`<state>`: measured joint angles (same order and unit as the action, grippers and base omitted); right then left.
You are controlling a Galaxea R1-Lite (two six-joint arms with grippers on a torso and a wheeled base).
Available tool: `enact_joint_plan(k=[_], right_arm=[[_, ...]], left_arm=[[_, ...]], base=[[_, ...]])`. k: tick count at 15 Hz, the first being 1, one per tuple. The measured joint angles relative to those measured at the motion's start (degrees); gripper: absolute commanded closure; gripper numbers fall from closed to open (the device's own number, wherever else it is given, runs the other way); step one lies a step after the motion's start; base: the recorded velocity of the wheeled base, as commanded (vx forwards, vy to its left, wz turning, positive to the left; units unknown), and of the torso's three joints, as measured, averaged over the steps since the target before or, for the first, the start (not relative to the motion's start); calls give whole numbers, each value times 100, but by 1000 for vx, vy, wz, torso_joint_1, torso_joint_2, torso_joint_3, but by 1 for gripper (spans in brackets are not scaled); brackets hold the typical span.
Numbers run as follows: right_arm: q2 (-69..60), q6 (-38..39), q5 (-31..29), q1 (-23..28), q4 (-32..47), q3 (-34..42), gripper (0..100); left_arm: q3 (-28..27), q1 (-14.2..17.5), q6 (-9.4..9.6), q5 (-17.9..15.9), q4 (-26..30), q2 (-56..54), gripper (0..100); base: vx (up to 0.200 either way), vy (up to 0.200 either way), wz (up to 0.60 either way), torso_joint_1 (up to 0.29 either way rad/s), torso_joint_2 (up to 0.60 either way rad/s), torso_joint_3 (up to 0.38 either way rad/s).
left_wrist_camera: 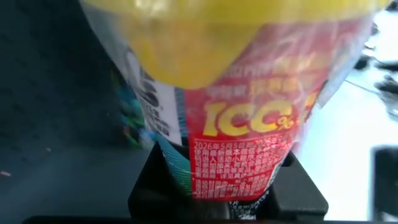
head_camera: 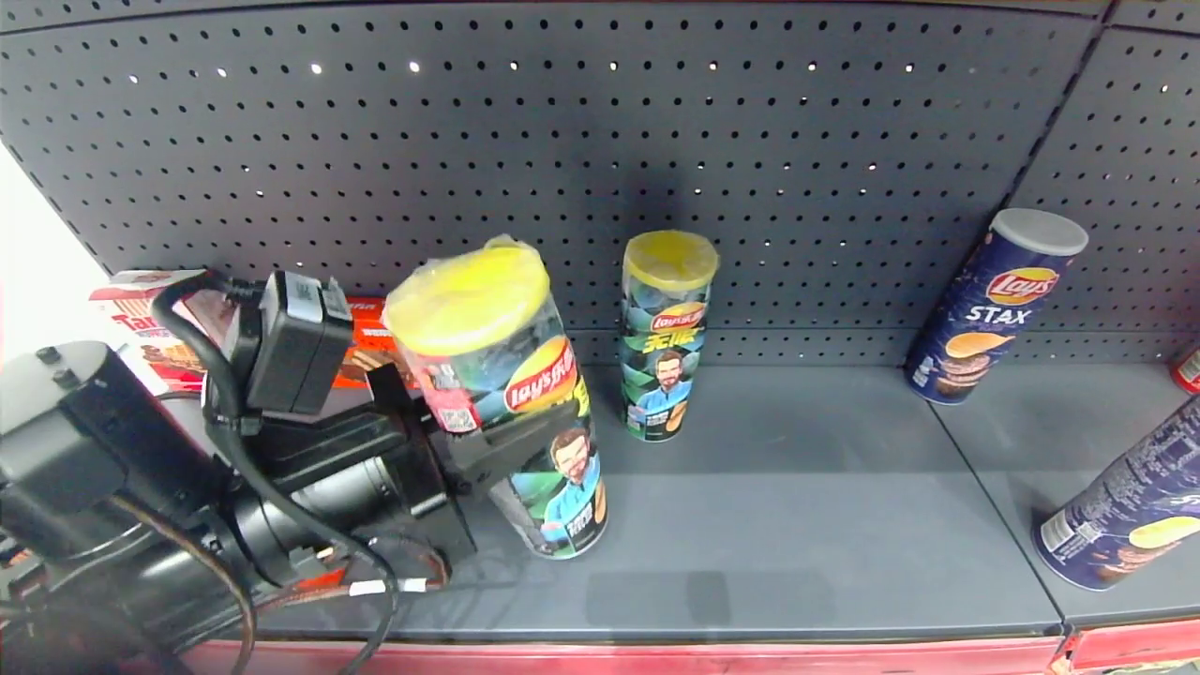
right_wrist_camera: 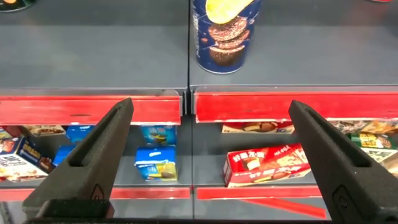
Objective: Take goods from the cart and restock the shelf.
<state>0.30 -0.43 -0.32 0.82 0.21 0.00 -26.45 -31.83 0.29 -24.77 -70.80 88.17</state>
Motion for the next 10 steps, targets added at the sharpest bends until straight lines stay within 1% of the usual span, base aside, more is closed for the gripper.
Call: enact_joint_plan(k=[1, 2, 3, 4, 6, 7, 9, 10], right_arm=[[-4, 0, 10, 0, -2, 0, 0], [-12, -22, 13, 0, -23, -7, 0], [-10, -17, 41, 0, -39, -79, 0], [33, 35, 67, -13, -69, -311, 0], [460, 187, 184, -112, -80, -1159, 0], [829, 195, 364, -218, -63, -1666, 0], [1620, 50, 902, -502, -2, -2530, 0], [1946, -50, 1203, -640, 63, -2814, 0]], left_arm=[[-199, 50, -84, 77, -9, 110, 100], [-286, 77, -146, 105, -15, 184, 100], [-293, 96, -179, 110, -11, 232, 100], [-249, 124, -188, 112, -15, 236, 100], [-35, 223, -204, 94, -15, 127, 100], [44, 269, -207, 88, -17, 55, 100], [184, 380, -215, 85, -9, -96, 100], [240, 472, -217, 77, -9, -173, 100]], base=[[0, 0, 0, 0, 0, 0], [0, 0, 0, 0, 0, 0], [0, 0, 0, 0, 0, 0], [0, 0, 0, 0, 0, 0], [0, 0, 0, 0, 0, 0], [0, 0, 0, 0, 0, 0], [0, 0, 0, 0, 0, 0], [0, 0, 0, 0, 0, 0]])
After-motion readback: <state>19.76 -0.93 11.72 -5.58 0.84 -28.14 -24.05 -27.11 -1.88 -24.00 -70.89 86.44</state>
